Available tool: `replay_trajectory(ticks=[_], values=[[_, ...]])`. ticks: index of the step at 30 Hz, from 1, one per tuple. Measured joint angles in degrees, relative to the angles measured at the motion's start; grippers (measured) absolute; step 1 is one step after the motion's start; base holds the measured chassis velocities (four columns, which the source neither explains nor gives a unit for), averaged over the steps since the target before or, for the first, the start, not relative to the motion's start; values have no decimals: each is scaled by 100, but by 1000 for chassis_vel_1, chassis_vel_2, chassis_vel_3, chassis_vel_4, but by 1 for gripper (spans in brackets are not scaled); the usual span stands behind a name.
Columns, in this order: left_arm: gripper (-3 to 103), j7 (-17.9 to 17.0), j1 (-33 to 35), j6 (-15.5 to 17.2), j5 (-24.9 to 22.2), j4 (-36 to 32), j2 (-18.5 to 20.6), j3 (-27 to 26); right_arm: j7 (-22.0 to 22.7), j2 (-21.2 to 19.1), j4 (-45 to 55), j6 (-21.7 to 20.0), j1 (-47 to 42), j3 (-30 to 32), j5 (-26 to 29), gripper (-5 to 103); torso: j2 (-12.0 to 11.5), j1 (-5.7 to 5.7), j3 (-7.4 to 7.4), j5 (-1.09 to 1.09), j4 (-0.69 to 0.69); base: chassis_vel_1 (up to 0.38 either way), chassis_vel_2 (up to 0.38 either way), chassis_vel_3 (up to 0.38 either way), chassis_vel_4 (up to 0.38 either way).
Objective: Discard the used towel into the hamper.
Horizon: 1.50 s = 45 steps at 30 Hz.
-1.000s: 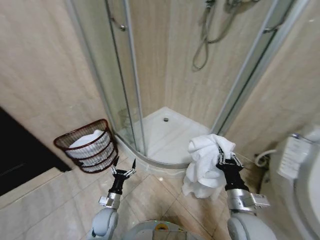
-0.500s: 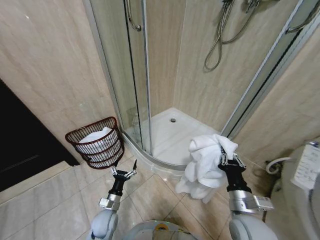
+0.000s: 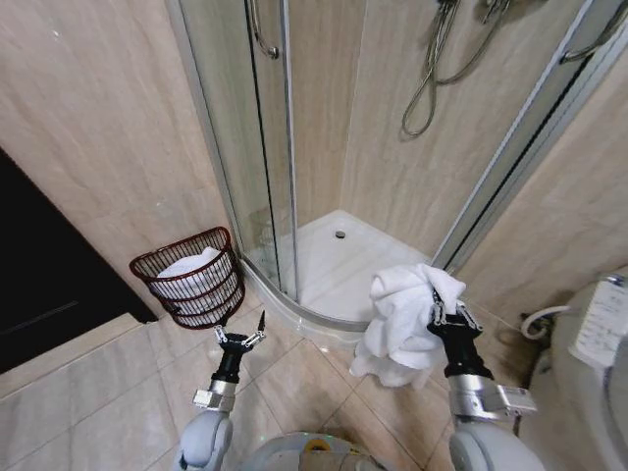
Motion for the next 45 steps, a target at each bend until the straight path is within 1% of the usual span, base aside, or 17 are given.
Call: replay_trajectory(ticks=[3, 9, 18, 30, 45], values=[[100, 1, 18, 28, 3, -31, -1, 4, 0, -10, 0, 27, -17, 11, 9, 9, 0, 0, 0, 2, -1, 100, -118, -125, 108], [100, 88, 72, 176, 37, -109, -11, 17, 0, -16, -18, 102, -35, 19, 30, 9, 1, 0, 1, 0, 0, 102, -69, -75, 84], [100, 113, 79, 195, 64, -113, 0, 11, -32, -5, -45, 126, -76, -1, 17, 9, 2, 0, 3, 1, 0, 8, 3, 3, 20], [100, 119, 52, 183, 57, -89, 16, 2, -79, 19, -51, 124, -39, -45, -30, 9, 4, 0, 4, 0, 0, 64, 67, 59, 70], [100, 123, 64, 163, 74, -74, -1, -1, -122, 16, -60, 121, -31, -71, -51, 9, 5, 0, 5, 0, 0, 118, 114, 133, 119]])
